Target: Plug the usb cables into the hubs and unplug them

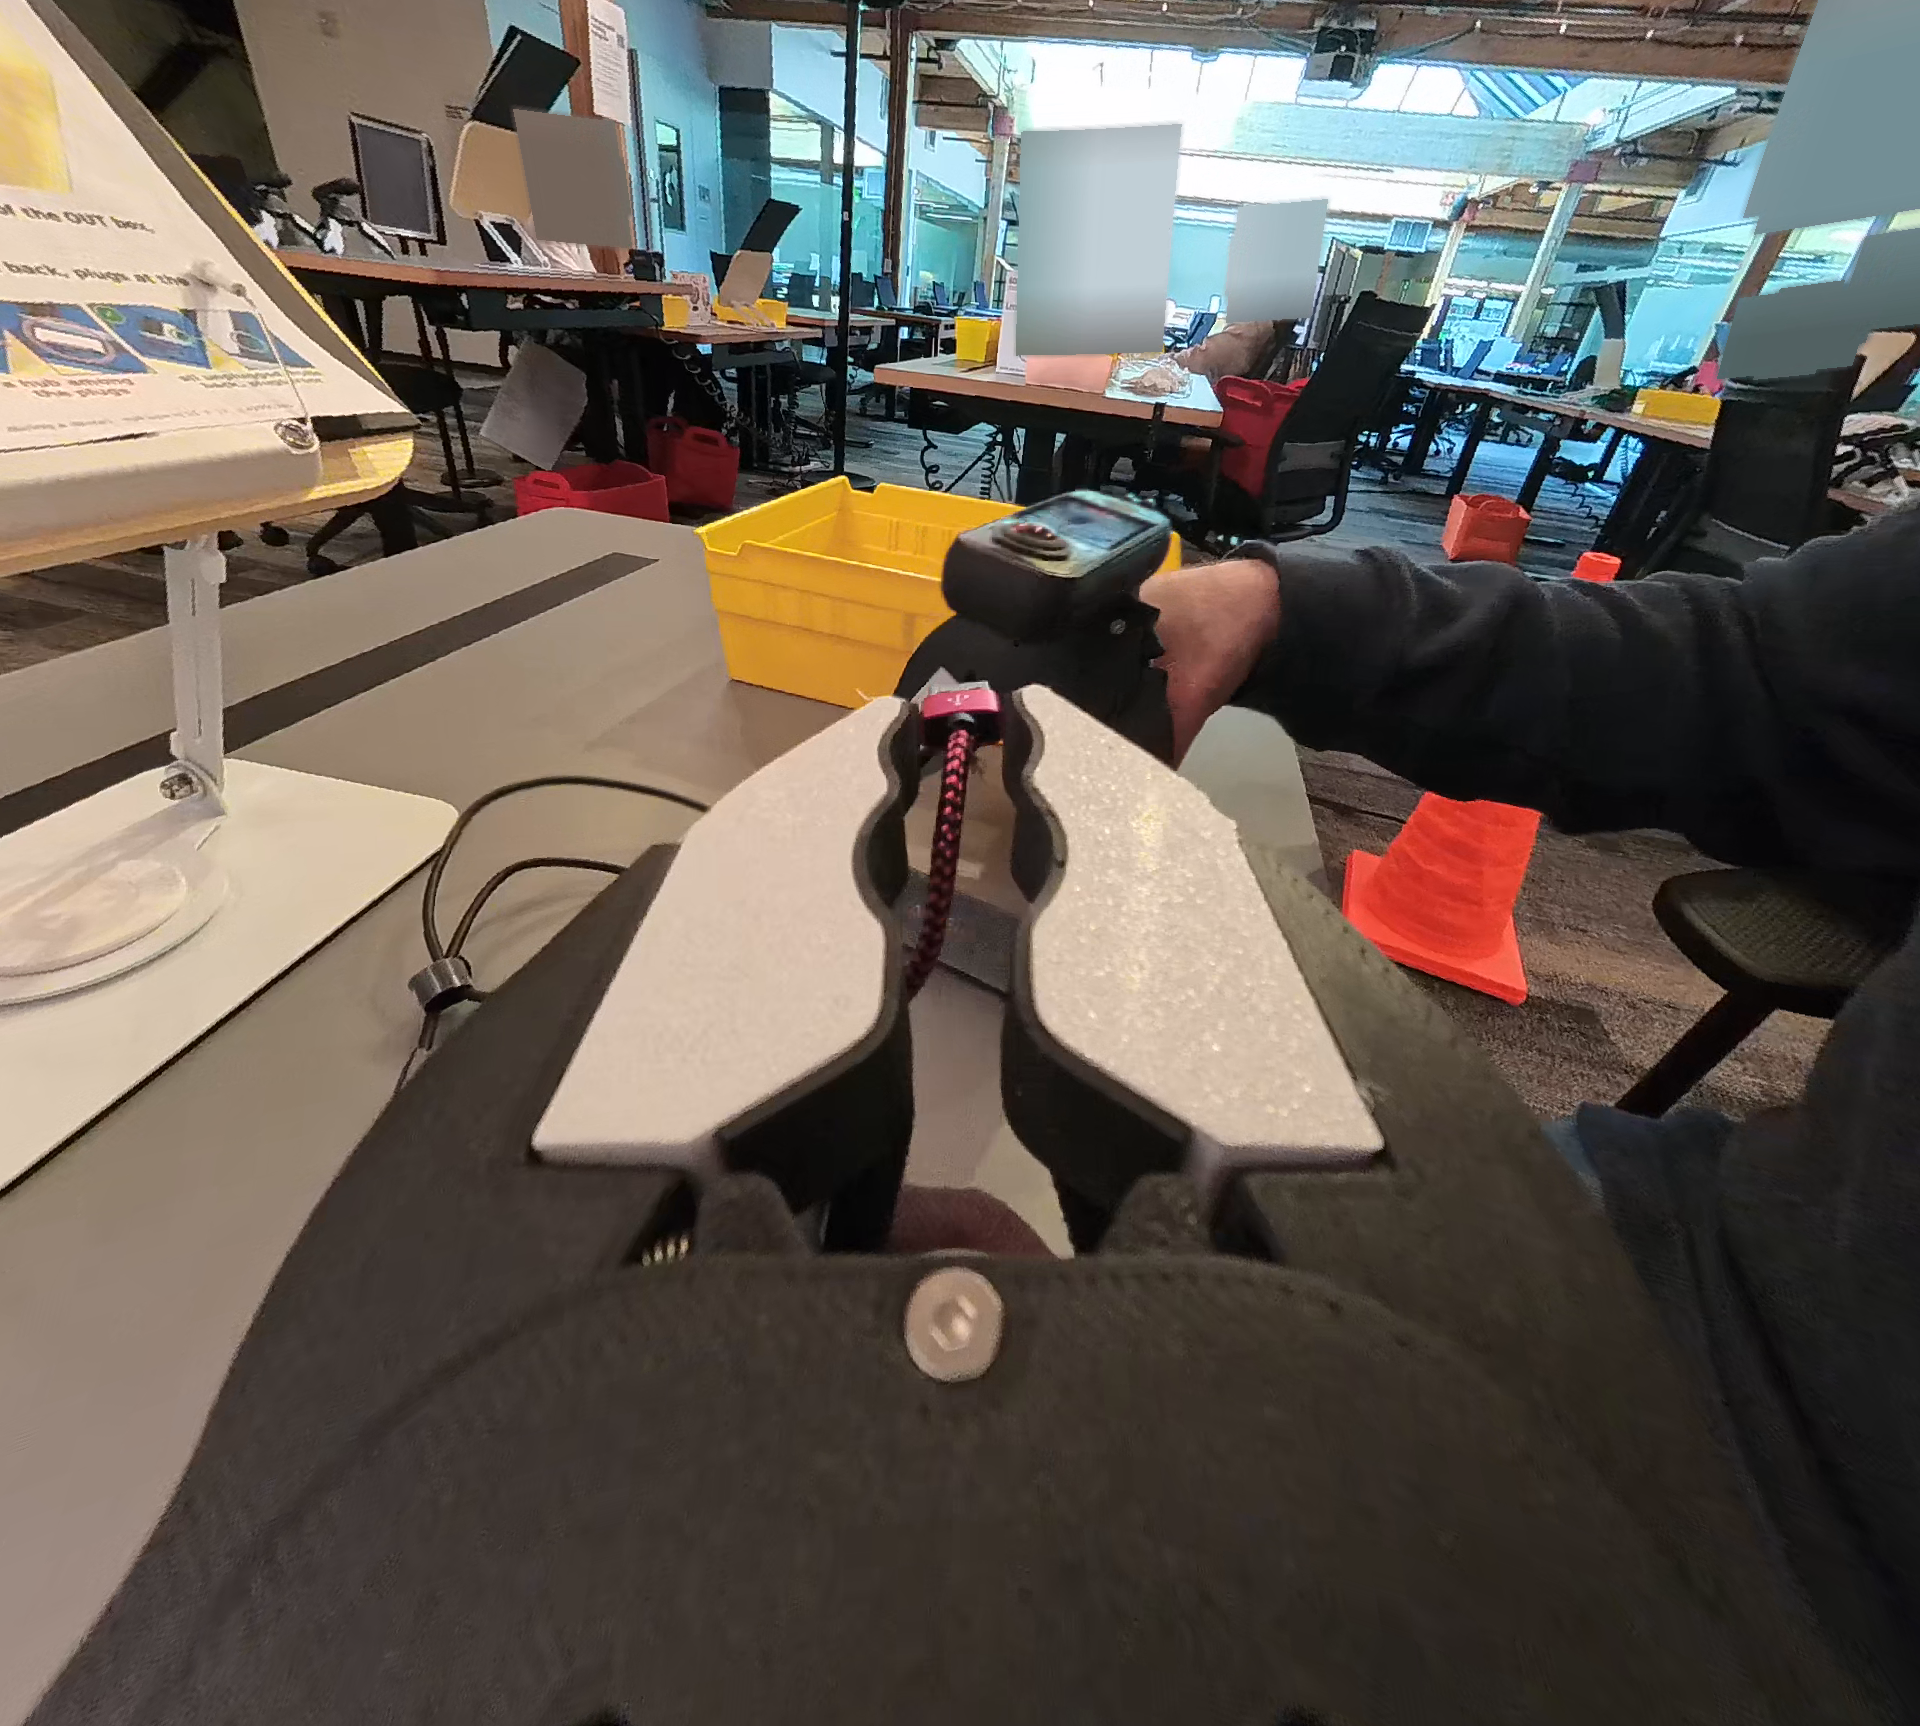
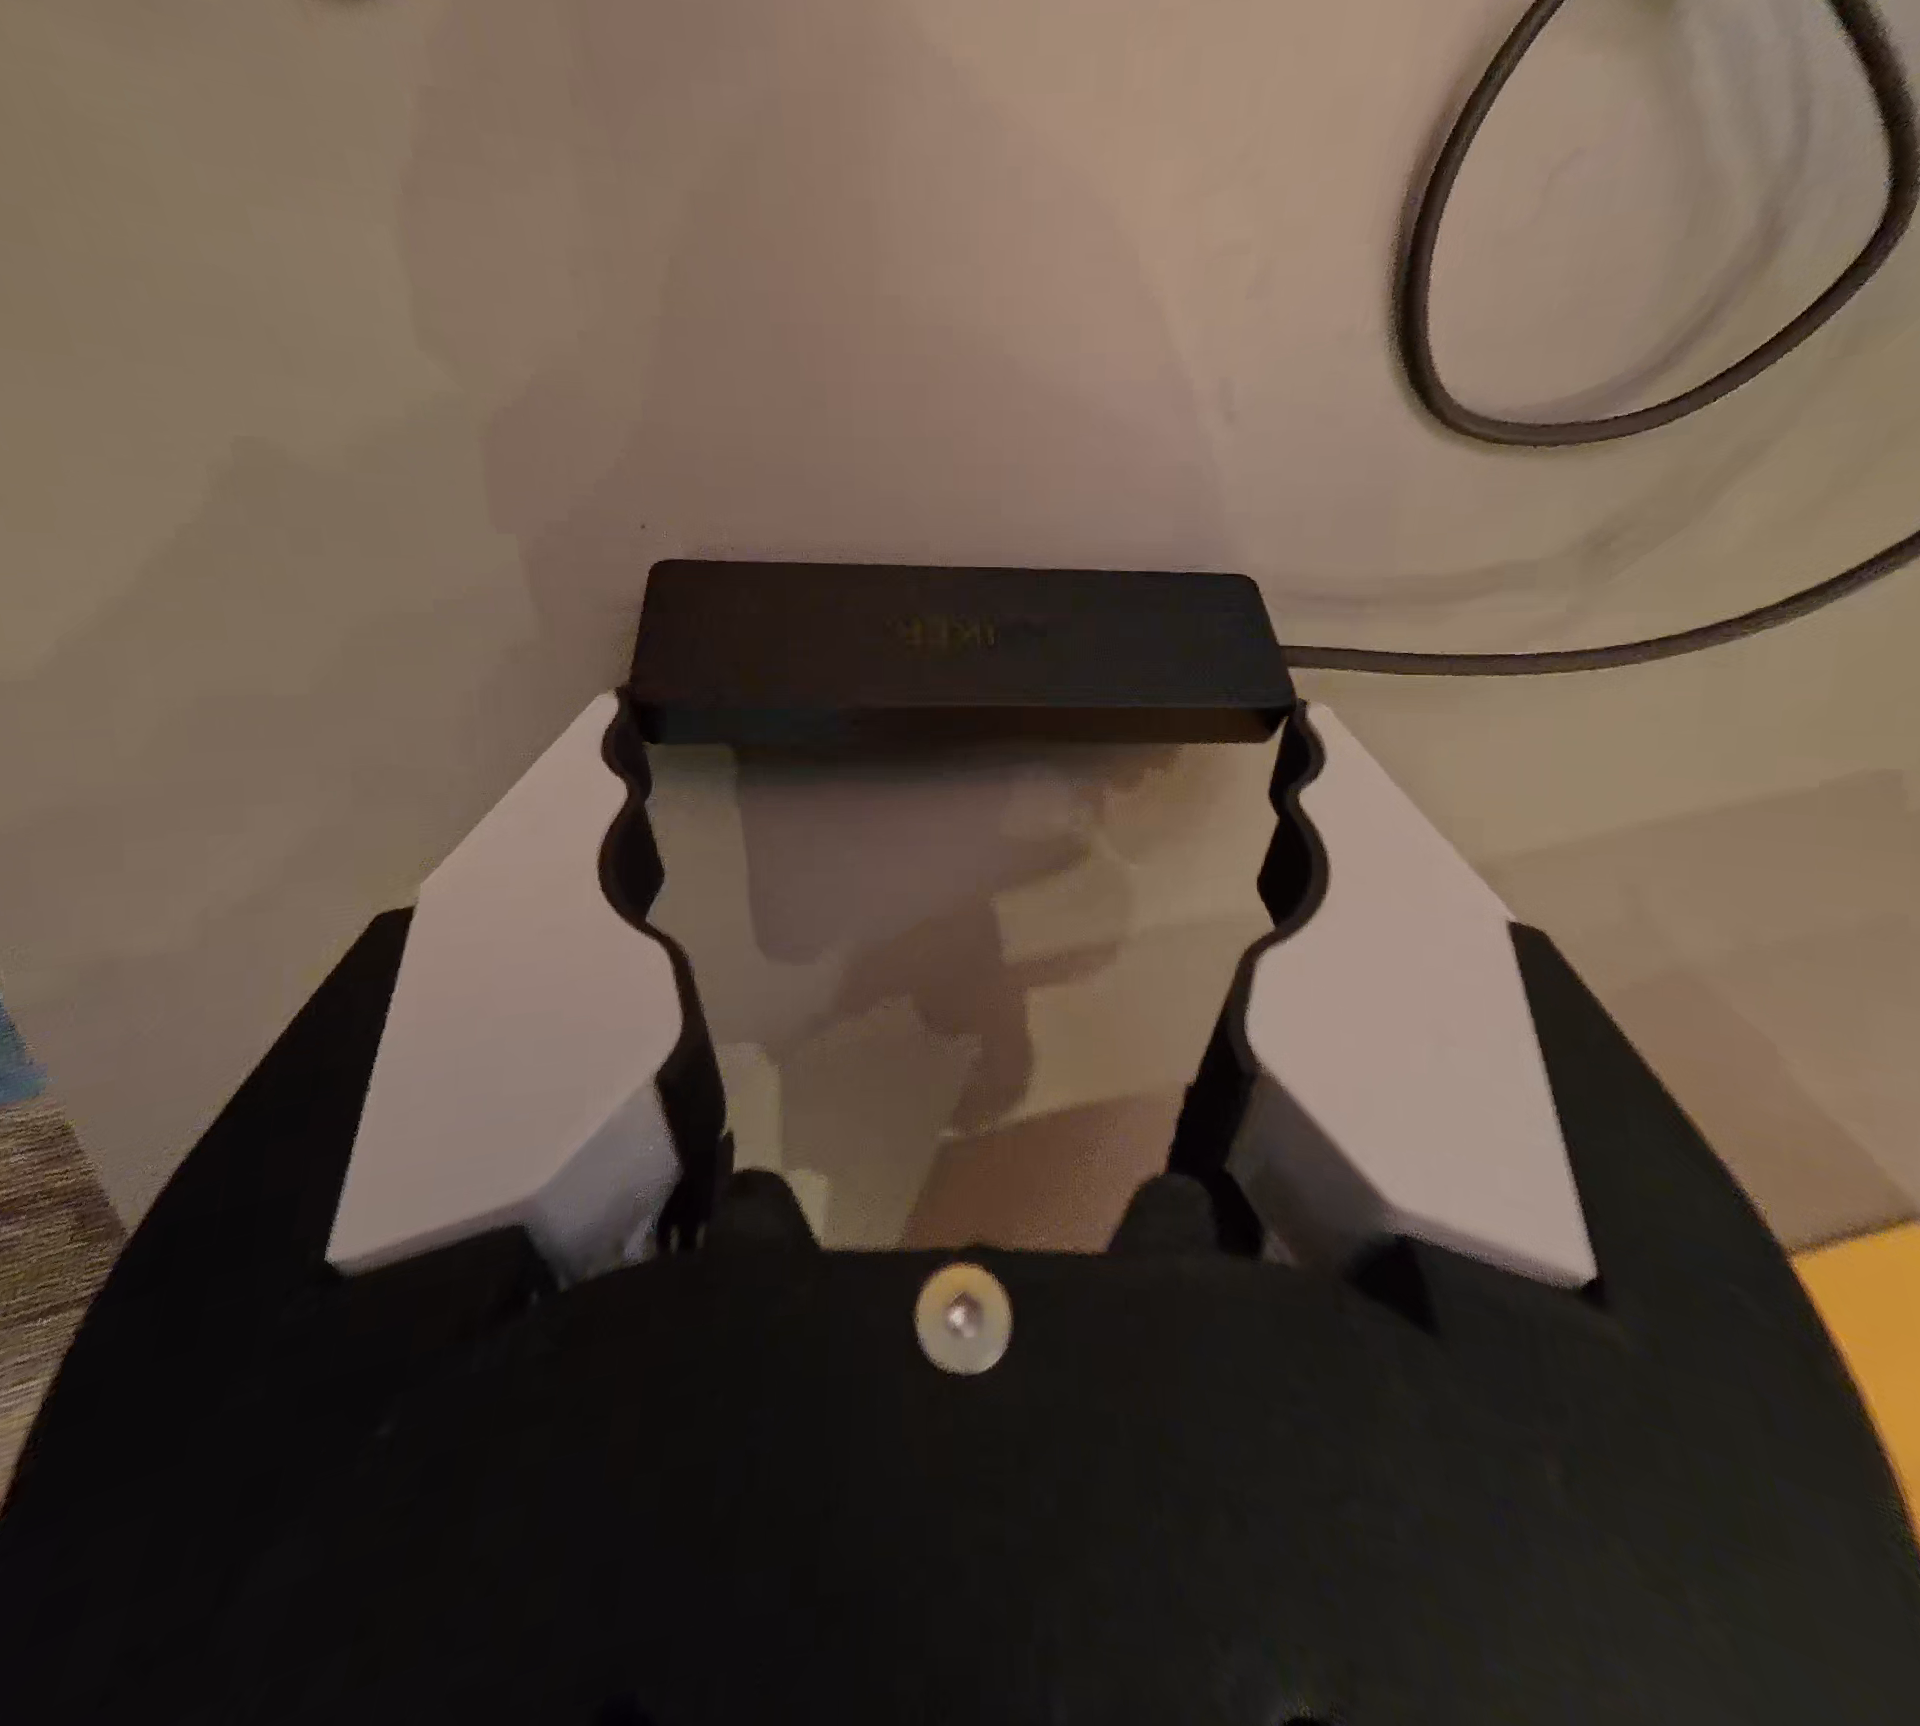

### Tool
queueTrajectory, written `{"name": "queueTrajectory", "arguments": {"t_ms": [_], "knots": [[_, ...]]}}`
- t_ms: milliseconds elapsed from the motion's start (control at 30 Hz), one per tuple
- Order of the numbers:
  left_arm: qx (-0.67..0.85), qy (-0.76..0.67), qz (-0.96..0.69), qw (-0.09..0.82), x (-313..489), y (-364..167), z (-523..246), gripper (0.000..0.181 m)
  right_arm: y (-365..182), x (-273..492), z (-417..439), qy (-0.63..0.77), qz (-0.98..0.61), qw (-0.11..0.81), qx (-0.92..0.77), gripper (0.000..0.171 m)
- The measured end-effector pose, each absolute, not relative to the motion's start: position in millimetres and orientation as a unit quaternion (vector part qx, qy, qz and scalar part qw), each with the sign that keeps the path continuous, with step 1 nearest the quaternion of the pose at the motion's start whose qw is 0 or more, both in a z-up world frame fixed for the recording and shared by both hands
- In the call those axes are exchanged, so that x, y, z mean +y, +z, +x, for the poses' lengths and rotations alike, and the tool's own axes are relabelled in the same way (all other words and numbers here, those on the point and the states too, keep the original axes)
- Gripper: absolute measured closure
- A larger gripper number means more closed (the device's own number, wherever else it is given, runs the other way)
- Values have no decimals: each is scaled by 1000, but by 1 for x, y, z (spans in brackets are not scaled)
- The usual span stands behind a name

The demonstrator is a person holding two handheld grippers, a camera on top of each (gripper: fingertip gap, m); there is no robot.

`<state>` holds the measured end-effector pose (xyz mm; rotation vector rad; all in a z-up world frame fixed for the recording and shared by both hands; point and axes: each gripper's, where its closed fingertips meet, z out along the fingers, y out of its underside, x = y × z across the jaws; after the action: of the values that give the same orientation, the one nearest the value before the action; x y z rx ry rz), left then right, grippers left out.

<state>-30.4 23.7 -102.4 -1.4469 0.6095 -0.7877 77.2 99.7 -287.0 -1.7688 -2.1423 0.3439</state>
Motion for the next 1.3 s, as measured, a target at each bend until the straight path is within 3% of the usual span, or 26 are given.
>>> {"name": "queueTrajectory", "arguments": {"t_ms": [100, 200, 400, 533, 633, 767, 900, 1300], "knots": [[268, -346, -634, 637, 24, -103, -29, 166, -281, 99, 75, 93, -600, 201, -769, 61], [269, -346, -634, 637, 24, -103, -29, 166, -274, 96, 69, 64, -567, 246, -783, 83], [270, -346, -633, 638, 22, -102, -28, 166, -260, 99, 58, -79, -427, 353, -829, 97], [271, -346, -631, 639, 21, -100, -27, 167, -263, 105, 58, -202, -334, 345, -853, 117], [273, -345, -630, 640, 21, -99, -27, 167, -270, 108, 56, -242, -285, 331, -866, 140], [273, -345, -629, 641, 20, -99, -27, 167, -275, 113, 48, -271, -234, 334, -872, 154], [273, -342, -629, 642, 19, -98, -28, 167, -271, 115, 41, -245, -250, 350, -869, 162], [270, -347, -636, 634, 23, -106, -24, 167, -213, 104, 39, 78, -474, 487, -730, 163]]}}
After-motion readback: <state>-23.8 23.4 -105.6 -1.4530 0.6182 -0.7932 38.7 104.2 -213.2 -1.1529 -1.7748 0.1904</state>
